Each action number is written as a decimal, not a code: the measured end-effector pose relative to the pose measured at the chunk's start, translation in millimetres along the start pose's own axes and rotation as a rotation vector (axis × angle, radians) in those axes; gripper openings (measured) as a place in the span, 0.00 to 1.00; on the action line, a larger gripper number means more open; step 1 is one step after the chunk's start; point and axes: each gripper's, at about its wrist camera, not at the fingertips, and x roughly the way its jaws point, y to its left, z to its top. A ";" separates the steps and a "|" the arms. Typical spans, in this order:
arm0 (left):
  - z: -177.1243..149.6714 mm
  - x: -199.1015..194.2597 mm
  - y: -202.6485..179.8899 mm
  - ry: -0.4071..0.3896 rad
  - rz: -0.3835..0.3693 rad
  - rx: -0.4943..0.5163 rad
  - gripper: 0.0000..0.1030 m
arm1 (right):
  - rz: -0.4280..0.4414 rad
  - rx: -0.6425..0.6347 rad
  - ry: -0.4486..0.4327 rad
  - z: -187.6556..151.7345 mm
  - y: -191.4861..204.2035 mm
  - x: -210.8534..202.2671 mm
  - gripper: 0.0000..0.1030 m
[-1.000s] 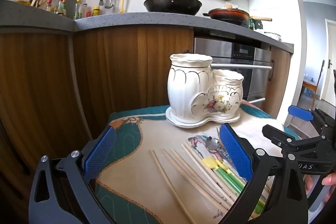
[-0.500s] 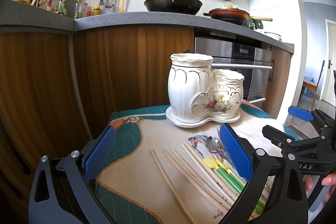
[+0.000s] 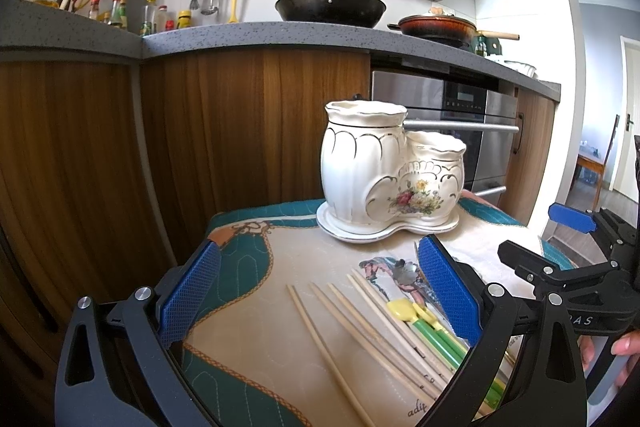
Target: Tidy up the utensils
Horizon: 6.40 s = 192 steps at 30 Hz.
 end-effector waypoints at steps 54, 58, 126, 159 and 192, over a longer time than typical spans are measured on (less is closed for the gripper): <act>8.8 2.5 9.8 0.041 0.057 -0.043 0.95 | 0.010 0.081 0.046 14.6 -24.2 -7.0 0.95; 14.6 7.4 12.8 0.116 0.061 -0.020 0.95 | 0.041 0.078 -0.001 18.8 -27.2 -13.1 0.95; 39.9 4.0 24.5 0.226 -0.257 -0.058 0.05 | 0.315 0.007 0.034 38.4 -29.4 -15.2 0.05; 145.8 145.5 -12.7 -0.197 -0.228 -0.096 0.05 | 0.274 0.228 -0.192 124.3 -61.5 105.6 0.05; 109.7 125.5 -15.5 0.052 -0.148 -0.036 0.09 | 0.217 0.148 -0.031 87.2 -44.5 102.5 0.05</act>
